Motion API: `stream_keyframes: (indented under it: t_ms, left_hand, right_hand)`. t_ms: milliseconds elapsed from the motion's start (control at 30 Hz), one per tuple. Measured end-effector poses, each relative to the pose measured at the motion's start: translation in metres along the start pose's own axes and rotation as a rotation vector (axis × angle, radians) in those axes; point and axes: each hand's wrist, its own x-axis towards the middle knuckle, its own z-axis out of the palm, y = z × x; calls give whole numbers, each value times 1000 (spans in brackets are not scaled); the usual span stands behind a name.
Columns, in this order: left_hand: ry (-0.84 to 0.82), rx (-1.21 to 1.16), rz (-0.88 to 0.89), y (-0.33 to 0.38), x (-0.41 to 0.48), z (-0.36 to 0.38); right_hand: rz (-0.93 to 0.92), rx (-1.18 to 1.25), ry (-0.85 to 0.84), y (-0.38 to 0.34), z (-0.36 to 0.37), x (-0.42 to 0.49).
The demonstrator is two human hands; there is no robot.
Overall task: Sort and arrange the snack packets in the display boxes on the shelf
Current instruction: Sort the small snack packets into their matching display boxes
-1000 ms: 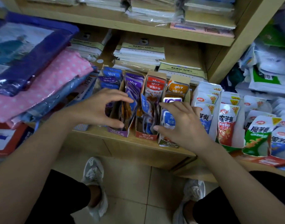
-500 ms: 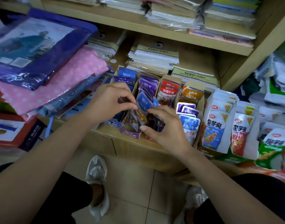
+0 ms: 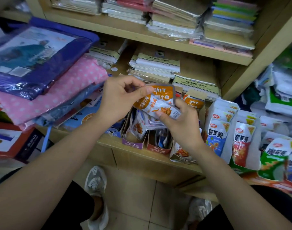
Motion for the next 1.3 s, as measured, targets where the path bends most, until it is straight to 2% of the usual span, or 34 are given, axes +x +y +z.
stream_keyframes:
  t_ms: [133, 233, 300, 433, 567, 733, 900, 1067, 1167, 1300]
  left_hand:
    - [-97, -90, -41, 2, 4, 26]
    - [-183, -26, -93, -1, 4, 46]
    - [-260, 166, -42, -4, 1, 59]
    - [-507, 594, 230, -4, -7, 87]
    - [-702, 869, 262, -11, -10, 110]
    - [-665, 684, 237, -2, -10, 117]
    - [-739, 442, 130, 11, -31, 103]
    - [-675, 366, 168, 18, -53, 93]
    - [-590, 349, 171, 17, -64, 86]
    - [-346, 334, 85, 15, -75, 81]
  right_hand:
    - [-17, -34, 78, 7, -41, 1]
    - [-4, -60, 195, 17, -76, 1]
    - [11, -63, 268, 22, -95, -1]
    - [49, -156, 403, 37, -120, -3]
    - [93, -165, 433, 44, -132, -11]
    - [122, -152, 430, 46, -139, -17]
    - [142, -172, 399, 51, -141, -24]
    - [164, -138, 336, 52, -142, -31]
    - [151, -107, 289, 50, -140, -34]
    - [140, -107, 271, 47, -139, -38]
